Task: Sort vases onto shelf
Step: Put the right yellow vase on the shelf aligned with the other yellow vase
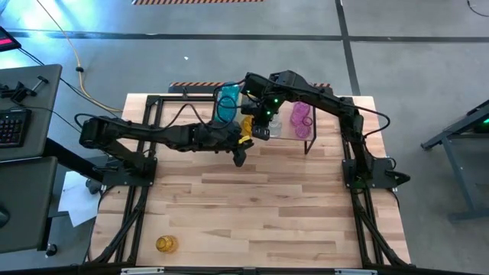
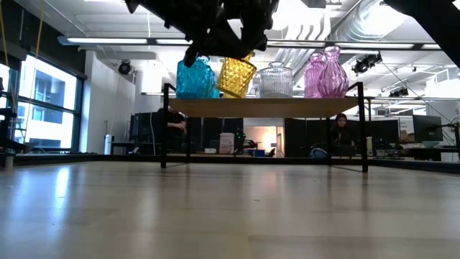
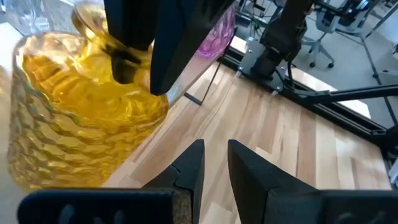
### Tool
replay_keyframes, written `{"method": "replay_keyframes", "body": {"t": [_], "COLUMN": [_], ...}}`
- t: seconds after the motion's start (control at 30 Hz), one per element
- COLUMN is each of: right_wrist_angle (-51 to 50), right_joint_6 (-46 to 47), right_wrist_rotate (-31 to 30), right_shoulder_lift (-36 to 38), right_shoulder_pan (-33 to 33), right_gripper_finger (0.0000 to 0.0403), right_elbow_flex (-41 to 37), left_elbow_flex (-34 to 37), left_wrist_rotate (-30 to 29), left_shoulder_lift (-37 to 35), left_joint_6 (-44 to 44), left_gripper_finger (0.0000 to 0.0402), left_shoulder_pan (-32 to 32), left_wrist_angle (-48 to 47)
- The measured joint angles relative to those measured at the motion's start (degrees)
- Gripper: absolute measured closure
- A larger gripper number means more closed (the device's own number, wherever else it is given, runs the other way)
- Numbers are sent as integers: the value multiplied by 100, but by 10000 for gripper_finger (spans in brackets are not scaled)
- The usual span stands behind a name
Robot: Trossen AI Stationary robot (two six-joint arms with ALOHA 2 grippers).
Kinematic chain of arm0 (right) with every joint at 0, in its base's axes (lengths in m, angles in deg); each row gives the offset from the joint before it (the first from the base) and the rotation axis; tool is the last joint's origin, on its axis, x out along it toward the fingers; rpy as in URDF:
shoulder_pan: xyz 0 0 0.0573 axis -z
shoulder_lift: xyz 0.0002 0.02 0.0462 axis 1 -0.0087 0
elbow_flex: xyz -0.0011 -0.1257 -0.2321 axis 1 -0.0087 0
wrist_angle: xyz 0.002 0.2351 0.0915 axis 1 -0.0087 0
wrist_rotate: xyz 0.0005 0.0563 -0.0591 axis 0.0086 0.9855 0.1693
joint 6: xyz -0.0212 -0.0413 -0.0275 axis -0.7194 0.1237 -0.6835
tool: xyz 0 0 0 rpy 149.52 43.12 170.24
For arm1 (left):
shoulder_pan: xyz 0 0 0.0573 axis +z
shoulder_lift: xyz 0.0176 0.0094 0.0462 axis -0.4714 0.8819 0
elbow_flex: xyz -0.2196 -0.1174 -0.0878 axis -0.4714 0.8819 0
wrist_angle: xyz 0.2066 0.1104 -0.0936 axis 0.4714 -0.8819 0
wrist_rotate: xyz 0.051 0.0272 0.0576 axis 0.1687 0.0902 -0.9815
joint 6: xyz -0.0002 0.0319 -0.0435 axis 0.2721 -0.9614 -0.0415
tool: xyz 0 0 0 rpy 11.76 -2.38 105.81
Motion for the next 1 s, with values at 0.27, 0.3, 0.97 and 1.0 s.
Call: {"method": "replay_keyframes", "body": {"t": [0.27,0.3,0.97,1.0], "right_wrist_angle": [-6,-6,-173,-173], "right_joint_6": [-52,-54,-41,-40], "right_wrist_rotate": [24,24,40,39], "right_shoulder_lift": [0,1,2,2], "right_shoulder_pan": [-2,-2,-2,-2], "right_gripper_finger": [375,375,375,375], "right_elbow_flex": [0,0,0,0], "left_elbow_flex": [4,4,-139,-251], "left_wrist_rotate": [16,16,107,108], "left_shoulder_lift": [109,104,104,104], "left_joint_6": [95,97,161,50], "left_gripper_finger": [339,339,339,339], "left_shoulder_pan": [34,34,-226,-264], "left_wrist_angle": [237,271,474,391]}}
